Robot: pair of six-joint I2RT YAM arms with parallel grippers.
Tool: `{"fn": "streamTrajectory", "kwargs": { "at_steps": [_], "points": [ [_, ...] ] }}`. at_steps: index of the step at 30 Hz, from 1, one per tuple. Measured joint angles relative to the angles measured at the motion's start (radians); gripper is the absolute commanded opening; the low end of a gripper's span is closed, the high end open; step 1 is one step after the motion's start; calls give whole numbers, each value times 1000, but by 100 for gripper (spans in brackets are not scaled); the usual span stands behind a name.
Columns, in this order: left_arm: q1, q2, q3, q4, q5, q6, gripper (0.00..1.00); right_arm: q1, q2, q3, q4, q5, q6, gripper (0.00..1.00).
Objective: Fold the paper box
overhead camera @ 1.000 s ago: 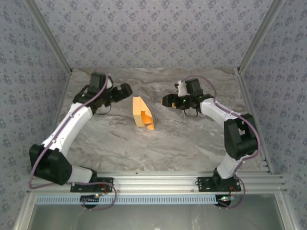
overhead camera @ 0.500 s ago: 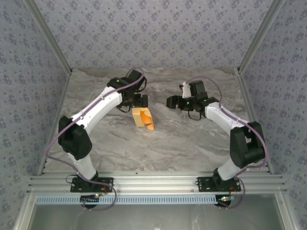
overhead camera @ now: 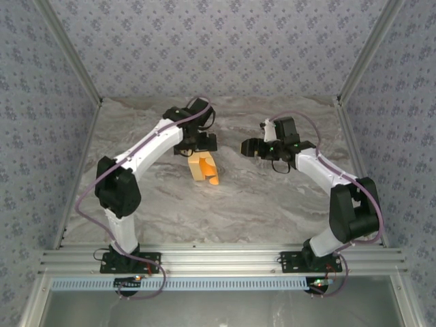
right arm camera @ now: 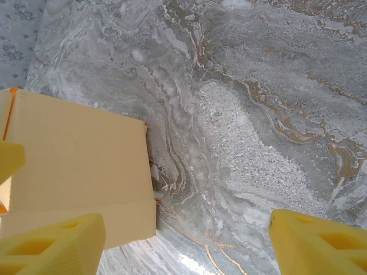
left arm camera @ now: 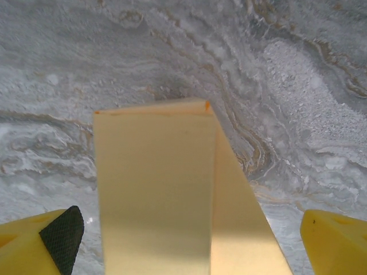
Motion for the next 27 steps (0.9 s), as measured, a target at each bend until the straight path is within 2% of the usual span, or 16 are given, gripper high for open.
{"fn": "streamTrajectory", "kwargs": {
  "at_steps": [3,14,17,20,24,27],
  "points": [
    [3,33,0,-3,29,-44,95,0,-4,-14,0,-1,-1,78],
    [34,60,-26,-7,90,-143,62,0,-5,-53,6,-10,0,78],
    [49,56,-52,3,105,-157,59,2,-4,-81,23,-10,8,78],
    [64,49,-80,13,123,-164,50,8,-4,-112,42,-11,20,78],
    [93,24,-119,40,215,-177,44,35,-4,-140,73,-21,27,77],
    [112,3,-152,72,308,-187,43,76,-4,-143,89,-20,25,77]
  ]
}}
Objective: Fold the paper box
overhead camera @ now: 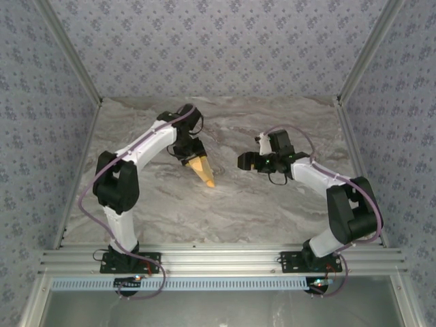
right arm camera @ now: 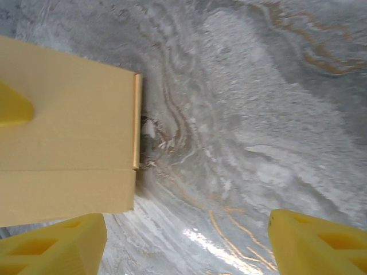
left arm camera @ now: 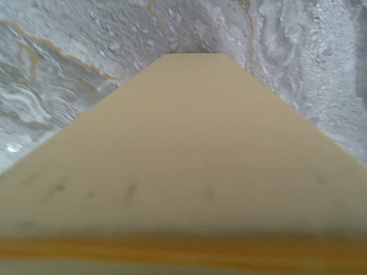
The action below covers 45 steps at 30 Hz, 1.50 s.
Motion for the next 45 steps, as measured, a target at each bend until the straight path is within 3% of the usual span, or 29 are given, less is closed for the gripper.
{"fn": "streamTrajectory", "kwargs": {
  "at_steps": [8,9,15,23,26,30,34,39,45],
  "points": [
    [40,-152,-64,79,187,-38,45,69,-91,-90,112,2,-28,79],
    [53,-178,-87,98,212,-53,45,69,-105,-93,117,4,-35,91],
    [122,-241,-282,286,405,-190,45,173,-280,-180,154,134,-230,92],
    [116,-241,-406,489,580,-346,46,50,-632,-341,179,177,-202,91],
    [115,-240,-414,547,617,-388,46,92,-753,-408,179,149,-327,95],
    [95,-226,-413,587,654,-407,46,220,-864,-473,164,211,-625,100],
    [61,-200,-412,589,671,-407,46,239,-802,-437,152,265,-848,96],
    [40,-187,-412,592,669,-413,46,354,-570,-281,124,384,-1072,92],
    [21,-159,-398,629,668,-447,47,421,-389,-153,87,478,-1210,88]
  ]
}}
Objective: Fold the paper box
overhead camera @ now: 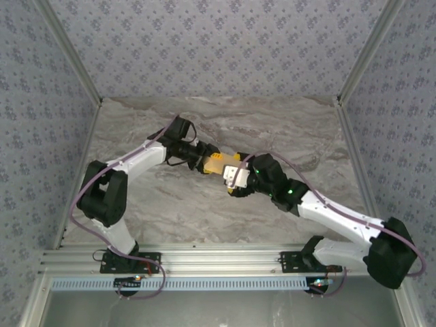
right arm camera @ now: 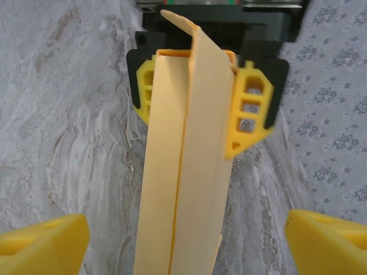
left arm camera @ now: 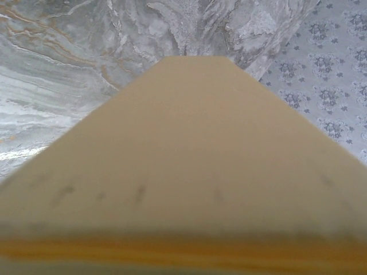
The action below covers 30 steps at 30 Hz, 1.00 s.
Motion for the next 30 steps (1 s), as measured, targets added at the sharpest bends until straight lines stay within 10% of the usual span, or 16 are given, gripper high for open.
{"fn": "streamTrajectory", "kwargs": {
  "at_steps": [18,24,30],
  "points": [
    [-29,34,12,73,-10,-73,49,34,186,87,-40,220,-29,53],
    [-30,34,12,78,-9,-76,58,19,216,119,-69,238,-29,45],
    [-25,38,11,73,1,-52,87,-9,222,160,-169,218,-31,47]
  ]
}}
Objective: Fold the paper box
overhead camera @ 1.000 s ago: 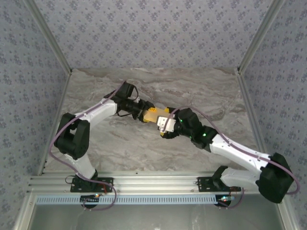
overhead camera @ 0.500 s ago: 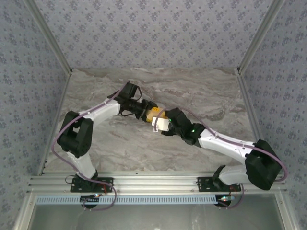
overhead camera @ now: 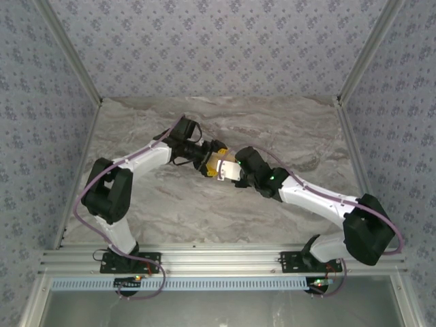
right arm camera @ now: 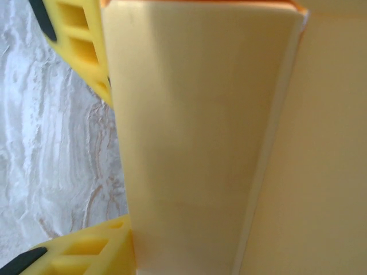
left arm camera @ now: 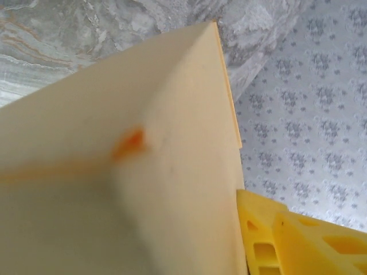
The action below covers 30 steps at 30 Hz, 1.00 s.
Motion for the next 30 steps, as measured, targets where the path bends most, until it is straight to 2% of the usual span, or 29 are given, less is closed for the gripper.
{"fn": "streamTrajectory", "kwargs": {
  "at_steps": [3,10,16,21,30],
  "points": [
    [27,7,0,-29,4,42,99,-8,5,40,-101,-24,-6,48],
    [145,9,-2,-138,0,178,99,-23,43,182,-338,-92,-7,50],
    [181,9,-12,-209,-3,292,99,-26,163,338,-528,-143,-10,50],
    [182,9,-28,-249,-34,366,99,-51,214,362,-573,-213,-10,50],
    [182,3,-27,-344,-133,533,98,-120,219,351,-564,-321,-10,53]
  ]
}}
